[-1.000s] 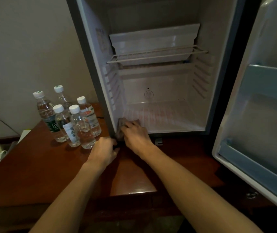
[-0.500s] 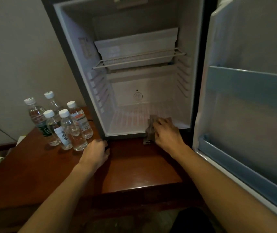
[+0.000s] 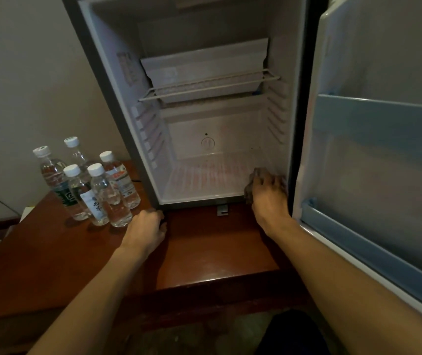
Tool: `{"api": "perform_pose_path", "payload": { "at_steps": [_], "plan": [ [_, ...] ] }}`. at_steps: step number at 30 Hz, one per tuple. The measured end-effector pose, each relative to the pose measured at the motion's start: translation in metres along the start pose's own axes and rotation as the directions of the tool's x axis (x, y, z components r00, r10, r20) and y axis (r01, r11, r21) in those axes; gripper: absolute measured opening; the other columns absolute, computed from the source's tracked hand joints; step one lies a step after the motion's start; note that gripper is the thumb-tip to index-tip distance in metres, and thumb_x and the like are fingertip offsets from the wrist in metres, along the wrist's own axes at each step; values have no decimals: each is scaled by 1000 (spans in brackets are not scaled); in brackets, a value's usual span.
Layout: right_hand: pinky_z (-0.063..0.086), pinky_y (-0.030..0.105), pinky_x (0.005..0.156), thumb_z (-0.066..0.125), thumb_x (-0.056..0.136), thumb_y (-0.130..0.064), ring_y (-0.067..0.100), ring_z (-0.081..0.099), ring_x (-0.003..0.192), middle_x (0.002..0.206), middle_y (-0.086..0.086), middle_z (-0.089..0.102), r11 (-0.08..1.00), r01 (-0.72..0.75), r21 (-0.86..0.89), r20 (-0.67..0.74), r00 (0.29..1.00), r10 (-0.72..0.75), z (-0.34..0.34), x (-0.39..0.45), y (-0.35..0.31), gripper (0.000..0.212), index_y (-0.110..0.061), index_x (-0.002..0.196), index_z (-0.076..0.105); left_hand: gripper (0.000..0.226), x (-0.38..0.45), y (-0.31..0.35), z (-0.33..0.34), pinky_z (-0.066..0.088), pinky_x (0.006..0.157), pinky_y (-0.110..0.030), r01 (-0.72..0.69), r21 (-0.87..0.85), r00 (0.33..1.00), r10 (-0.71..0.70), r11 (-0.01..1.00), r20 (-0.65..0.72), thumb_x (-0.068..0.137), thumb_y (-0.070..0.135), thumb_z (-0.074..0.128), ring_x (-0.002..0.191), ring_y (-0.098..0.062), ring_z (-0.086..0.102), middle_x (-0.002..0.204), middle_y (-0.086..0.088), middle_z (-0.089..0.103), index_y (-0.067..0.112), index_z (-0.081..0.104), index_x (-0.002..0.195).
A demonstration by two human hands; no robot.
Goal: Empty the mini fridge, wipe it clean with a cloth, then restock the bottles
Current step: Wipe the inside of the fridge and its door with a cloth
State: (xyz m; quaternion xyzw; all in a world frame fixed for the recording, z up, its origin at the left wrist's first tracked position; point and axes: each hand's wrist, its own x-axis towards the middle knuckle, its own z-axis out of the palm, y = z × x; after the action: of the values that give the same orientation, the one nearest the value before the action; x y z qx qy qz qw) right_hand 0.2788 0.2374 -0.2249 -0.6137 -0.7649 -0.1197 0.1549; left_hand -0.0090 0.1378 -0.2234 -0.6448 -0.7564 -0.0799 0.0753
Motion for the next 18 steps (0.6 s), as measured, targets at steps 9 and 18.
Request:
{"api": "perform_pose_path", "payload": {
  "at_steps": [9, 18],
  "plan": [
    [36, 47, 107, 69, 75, -5, 36, 55, 108, 130, 12, 52, 924, 310, 222, -35, 950, -311, -18, 2, -73, 38, -15, 111, 66, 22, 4, -2, 2, 58, 80, -44, -19, -7, 1000, 19, 1000, -10, 92, 25, 62, 97, -33, 67, 106, -10, 66, 10, 70, 106],
    [24, 51, 115, 64, 79, -8, 40, 49, 116, 138, 14, 45, 888, 384, 252, -14, 919, -393, -10, 15, -157, 48, -12, 127, 59, 23, 5, -5, 3, 58, 78, -43, -30, -30, 1000, 30, 999, -5, 89, 24, 61, 96, -33, 67, 108, -9, 66, 11, 70, 106]
  ]
}}
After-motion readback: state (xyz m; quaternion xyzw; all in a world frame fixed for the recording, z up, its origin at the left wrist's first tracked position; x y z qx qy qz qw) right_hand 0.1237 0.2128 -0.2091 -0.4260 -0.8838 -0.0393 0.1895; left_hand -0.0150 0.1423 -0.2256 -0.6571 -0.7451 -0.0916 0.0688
